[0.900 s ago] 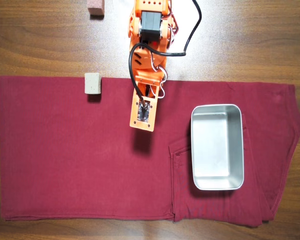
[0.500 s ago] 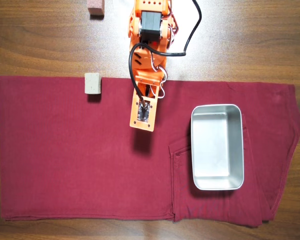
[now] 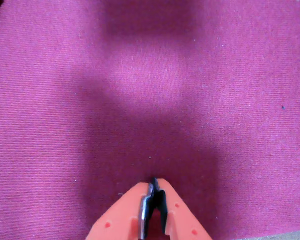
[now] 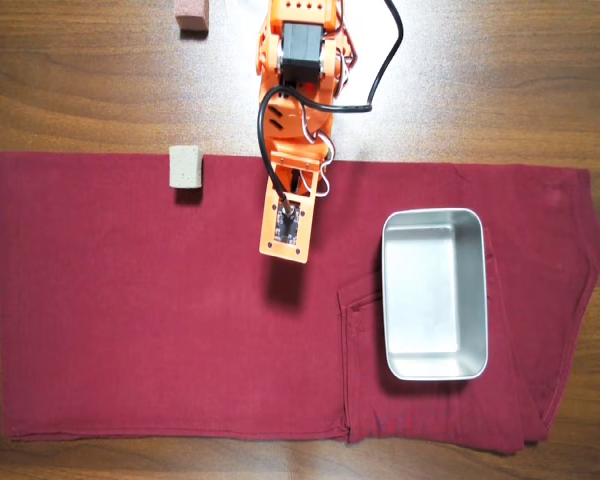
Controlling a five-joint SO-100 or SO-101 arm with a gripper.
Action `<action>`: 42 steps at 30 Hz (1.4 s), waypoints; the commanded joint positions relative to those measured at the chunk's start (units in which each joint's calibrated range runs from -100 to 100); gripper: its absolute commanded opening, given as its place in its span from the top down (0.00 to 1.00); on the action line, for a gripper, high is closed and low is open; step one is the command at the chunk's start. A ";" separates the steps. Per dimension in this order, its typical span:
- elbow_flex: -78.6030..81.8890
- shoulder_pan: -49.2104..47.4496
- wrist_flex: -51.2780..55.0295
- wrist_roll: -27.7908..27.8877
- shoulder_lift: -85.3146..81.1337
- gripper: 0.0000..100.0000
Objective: Grab the cube
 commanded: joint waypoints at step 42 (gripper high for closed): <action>-58.26 68.19 -8.74 23.69 73.97 0.64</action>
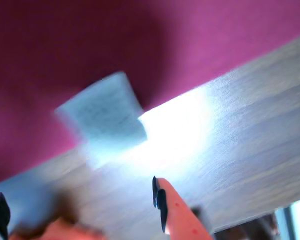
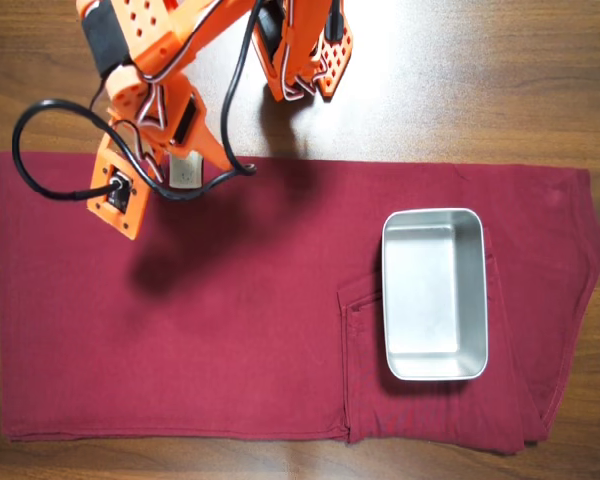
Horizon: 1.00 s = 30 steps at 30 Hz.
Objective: Grab the cube
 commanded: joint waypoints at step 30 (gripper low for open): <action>-24.63 -48.01 -1.23 -16.07 -7.83 1.00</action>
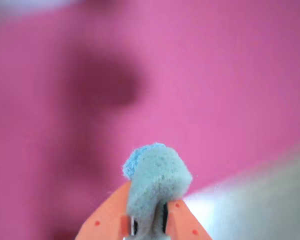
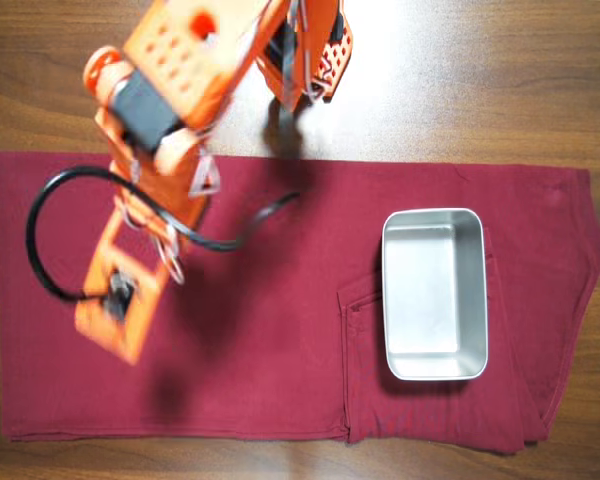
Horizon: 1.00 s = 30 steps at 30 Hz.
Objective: Grab the cube
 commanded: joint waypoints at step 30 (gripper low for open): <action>0.95 -57.11 -29.23 -9.72 -2.04 1.00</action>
